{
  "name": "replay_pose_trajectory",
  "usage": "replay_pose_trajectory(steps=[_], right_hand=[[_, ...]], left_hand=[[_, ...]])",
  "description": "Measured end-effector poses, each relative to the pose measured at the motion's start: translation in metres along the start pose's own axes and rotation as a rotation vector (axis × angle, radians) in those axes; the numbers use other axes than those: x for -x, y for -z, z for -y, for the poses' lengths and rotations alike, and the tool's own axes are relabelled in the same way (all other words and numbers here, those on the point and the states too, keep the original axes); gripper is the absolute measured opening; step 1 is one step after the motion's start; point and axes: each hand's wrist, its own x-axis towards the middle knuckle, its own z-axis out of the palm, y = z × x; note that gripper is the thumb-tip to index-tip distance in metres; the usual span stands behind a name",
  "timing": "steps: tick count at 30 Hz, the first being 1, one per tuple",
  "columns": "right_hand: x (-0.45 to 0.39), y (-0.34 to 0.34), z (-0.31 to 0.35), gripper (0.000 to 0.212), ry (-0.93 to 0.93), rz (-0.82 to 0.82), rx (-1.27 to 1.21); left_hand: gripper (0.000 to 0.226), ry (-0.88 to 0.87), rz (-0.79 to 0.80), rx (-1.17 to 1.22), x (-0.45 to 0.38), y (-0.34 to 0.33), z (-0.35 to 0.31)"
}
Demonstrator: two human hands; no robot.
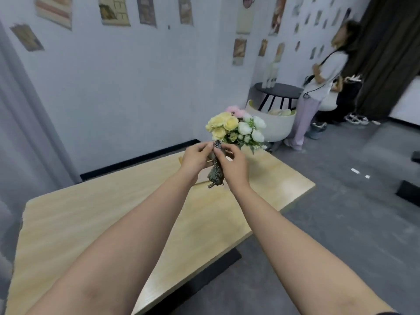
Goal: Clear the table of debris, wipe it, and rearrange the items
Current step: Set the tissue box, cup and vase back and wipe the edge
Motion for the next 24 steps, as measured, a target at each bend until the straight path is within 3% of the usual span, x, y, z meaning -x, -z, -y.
replay_pose_trajectory(steps=[6, 12, 19, 24], right_hand=[[-0.058, 0.081, 0.029, 0.018, -0.013, -0.215, 0.06], [-0.095, 0.178, 0.065, 0.013, 0.104, -0.415, 0.013], [-0.107, 0.29, 0.071, 0.022, 0.158, -0.596, 0.024], [-0.099, 0.367, 0.056, 0.035, 0.149, -0.617, 0.07]], left_hand=[[0.026, -0.138, 0.168, -0.162, -0.039, -0.092, -0.054], [0.027, -0.28, 0.414, -0.122, -0.052, -0.18, -0.12], [0.019, -0.416, 0.472, -0.162, -0.051, -0.278, -0.155], [0.008, -0.616, 0.584, -0.321, -0.041, -0.347, -0.169]])
